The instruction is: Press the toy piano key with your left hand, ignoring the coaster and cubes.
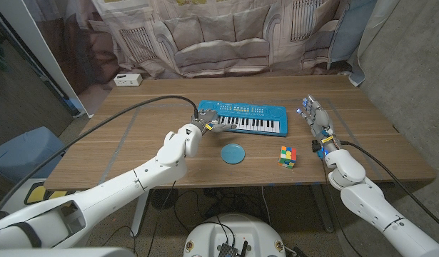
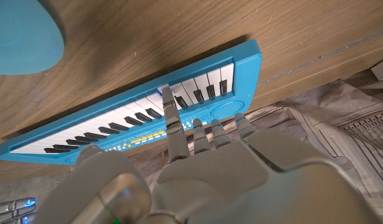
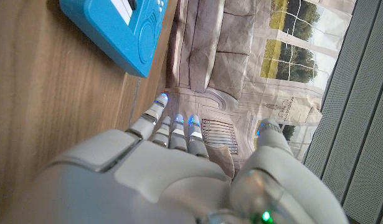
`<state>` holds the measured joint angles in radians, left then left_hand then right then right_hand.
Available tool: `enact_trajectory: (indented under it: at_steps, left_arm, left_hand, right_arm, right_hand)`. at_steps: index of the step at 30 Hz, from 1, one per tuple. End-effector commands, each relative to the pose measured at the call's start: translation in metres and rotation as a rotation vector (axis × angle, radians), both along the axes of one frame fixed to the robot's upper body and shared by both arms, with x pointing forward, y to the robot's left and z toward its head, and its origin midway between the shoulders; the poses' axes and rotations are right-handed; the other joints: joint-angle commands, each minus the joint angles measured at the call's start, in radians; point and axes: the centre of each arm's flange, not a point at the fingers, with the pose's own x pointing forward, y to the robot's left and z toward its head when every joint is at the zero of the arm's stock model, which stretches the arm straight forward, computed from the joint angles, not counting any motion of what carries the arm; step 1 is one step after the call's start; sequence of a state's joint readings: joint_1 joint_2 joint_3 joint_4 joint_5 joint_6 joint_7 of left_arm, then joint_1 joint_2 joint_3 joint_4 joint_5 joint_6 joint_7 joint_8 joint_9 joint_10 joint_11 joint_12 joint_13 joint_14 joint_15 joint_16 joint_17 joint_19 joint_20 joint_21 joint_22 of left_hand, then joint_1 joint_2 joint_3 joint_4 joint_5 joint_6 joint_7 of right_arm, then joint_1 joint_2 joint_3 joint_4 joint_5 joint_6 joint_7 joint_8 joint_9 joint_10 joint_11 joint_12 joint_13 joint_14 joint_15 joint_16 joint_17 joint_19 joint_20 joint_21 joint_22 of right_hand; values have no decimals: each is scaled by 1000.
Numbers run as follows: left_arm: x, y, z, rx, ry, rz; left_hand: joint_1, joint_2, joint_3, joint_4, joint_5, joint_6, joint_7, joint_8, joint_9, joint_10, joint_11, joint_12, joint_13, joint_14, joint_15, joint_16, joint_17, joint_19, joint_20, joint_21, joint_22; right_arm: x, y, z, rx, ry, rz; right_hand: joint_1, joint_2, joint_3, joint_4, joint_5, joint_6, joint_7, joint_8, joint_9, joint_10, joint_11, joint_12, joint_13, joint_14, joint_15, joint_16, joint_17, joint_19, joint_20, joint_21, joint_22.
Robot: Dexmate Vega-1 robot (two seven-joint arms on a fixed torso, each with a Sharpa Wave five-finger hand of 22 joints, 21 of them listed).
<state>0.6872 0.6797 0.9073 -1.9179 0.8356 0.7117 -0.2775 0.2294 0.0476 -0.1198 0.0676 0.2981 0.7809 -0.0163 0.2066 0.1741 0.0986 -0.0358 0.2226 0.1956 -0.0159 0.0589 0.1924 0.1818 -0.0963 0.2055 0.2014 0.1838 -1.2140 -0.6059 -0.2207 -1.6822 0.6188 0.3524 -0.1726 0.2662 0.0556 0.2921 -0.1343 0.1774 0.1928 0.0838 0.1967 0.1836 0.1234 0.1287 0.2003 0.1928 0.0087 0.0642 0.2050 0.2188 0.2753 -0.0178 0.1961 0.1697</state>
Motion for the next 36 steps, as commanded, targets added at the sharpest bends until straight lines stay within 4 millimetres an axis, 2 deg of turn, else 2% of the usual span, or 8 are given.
enact_trajectory:
  at_steps: [1, 36]
  left_arm:
    - [-9, 1, 11, -3, -50, 23]
    - [-18, 3, 20, -9, -100, 26]
  left_hand:
    - [9, 3, -9, 0, 5, 11, 9, -2, 6, 10, 3, 10, 2, 7, 4, 7, 1, 6, -2, 6, 2]
    - [16, 9, -14, 1, 4, -3, 5, -12, 7, 13, 6, 8, 2, 16, 0, 5, 2, 12, 4, 7, 2]
  right_arm:
    - [2, 1, -1, 11, -6, 1]
    - [1, 2, 0, 13, -11, -4]
  right_hand:
    - [1, 7, -3, -1, -1, 10, 2, 0, 5, 10, -5, 3, 4, -2, 5, 5, -1, 3, 4, -1, 3]
    - [2, 9, -6, -1, -1, 11, 3, 0, 5, 11, -6, 3, 4, -1, 6, 5, -1, 4, 5, -1, 3]
